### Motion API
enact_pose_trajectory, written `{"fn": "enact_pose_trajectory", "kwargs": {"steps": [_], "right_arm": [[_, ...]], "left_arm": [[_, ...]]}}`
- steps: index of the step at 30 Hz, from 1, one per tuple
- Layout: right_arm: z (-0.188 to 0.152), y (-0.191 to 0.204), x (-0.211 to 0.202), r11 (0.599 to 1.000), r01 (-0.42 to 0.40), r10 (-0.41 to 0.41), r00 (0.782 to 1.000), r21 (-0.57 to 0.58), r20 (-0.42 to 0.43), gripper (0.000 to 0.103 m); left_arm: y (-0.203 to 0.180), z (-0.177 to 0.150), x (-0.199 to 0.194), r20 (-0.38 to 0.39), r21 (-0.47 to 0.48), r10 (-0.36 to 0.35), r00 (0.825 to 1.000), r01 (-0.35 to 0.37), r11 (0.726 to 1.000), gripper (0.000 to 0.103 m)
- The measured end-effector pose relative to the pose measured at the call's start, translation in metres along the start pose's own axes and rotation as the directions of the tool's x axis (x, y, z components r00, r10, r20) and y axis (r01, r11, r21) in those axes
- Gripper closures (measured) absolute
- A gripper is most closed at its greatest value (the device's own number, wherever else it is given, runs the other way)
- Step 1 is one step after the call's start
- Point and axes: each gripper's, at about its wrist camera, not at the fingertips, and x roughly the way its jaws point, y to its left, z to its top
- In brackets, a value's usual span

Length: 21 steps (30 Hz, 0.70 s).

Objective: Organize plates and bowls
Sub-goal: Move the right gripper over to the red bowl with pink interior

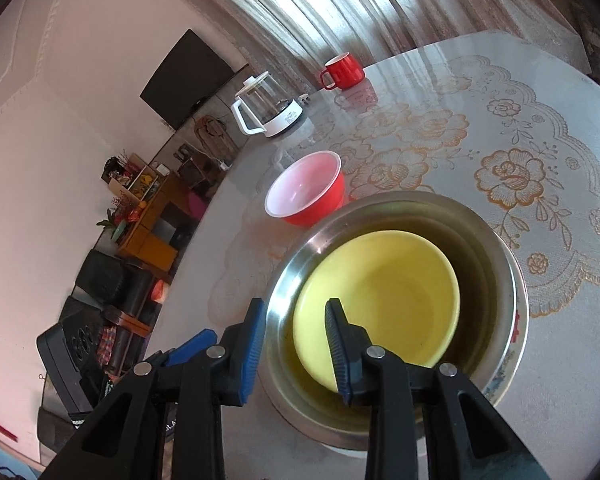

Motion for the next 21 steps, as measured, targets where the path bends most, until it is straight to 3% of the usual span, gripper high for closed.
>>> {"fn": "enact_pose_trajectory", "kwargs": {"steps": [2, 8, 14, 17, 21], "right_arm": [[0.010, -0.001, 0.008, 1.000, -0.017, 0.017, 1.000, 0.024, -0.018, 0.076], [0.042, -0.003, 0.031, 0.998, -0.014, 0.016, 0.999, 0.060, -0.031, 0.076], [0.077, -0.014, 0.062, 0.991, 0.005, 0.002, 0.999, 0.130, -0.050, 0.076], [0.091, -0.019, 0.077, 0.986, 0.015, -0.006, 0.998, 0.163, -0.057, 0.080], [0.107, -0.027, 0.097, 0.981, 0.035, -0.021, 0.997, 0.190, -0.074, 0.084]], "left_arm": [[0.013, 0.005, 0.006, -0.016, -0.037, 0.019, 1.000, -0.020, 0.999, 0.046], [0.054, 0.024, 0.024, -0.057, -0.159, -0.014, 0.998, 0.005, 0.987, 0.047], [0.072, 0.046, 0.038, -0.053, -0.204, -0.033, 0.998, 0.022, 0.979, 0.049], [0.071, 0.058, 0.047, -0.055, -0.205, -0.047, 0.997, 0.035, 0.978, 0.065], [0.074, 0.074, 0.060, -0.048, -0.231, -0.089, 0.995, 0.075, 0.970, 0.067]]}}
